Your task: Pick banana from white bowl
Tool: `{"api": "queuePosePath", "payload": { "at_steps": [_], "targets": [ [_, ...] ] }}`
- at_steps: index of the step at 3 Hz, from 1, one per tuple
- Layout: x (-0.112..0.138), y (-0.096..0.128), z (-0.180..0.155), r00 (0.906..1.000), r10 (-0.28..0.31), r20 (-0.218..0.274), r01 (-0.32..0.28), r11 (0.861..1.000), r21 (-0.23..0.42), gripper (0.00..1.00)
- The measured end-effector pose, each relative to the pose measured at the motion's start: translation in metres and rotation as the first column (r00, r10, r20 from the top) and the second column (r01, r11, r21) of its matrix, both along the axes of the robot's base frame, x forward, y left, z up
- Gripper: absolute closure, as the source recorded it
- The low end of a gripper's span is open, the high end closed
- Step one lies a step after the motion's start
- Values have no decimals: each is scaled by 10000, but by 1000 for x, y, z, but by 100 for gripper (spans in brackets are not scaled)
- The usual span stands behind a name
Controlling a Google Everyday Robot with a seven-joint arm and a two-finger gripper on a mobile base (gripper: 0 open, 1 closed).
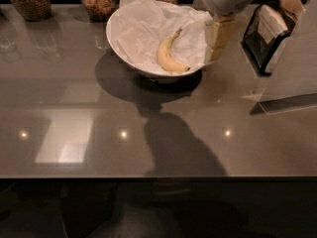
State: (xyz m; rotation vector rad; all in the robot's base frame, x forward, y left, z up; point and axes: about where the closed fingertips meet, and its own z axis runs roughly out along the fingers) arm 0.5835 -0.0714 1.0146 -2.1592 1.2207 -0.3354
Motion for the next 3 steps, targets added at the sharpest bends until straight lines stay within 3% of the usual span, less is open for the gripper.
{"api": "queuePosePath", "payload": {
  "at_steps": [1, 2, 3],
  "targets": [
    [40, 42, -7, 9882, 1472, 420, -1446, 9877, -587, 0],
    [71, 74, -23, 9561, 2855, 659, -2744, 9513, -1406, 0],
    [72, 78, -24, 9480, 3098, 732, -2963, 9429, -1522, 0]
  ]
}}
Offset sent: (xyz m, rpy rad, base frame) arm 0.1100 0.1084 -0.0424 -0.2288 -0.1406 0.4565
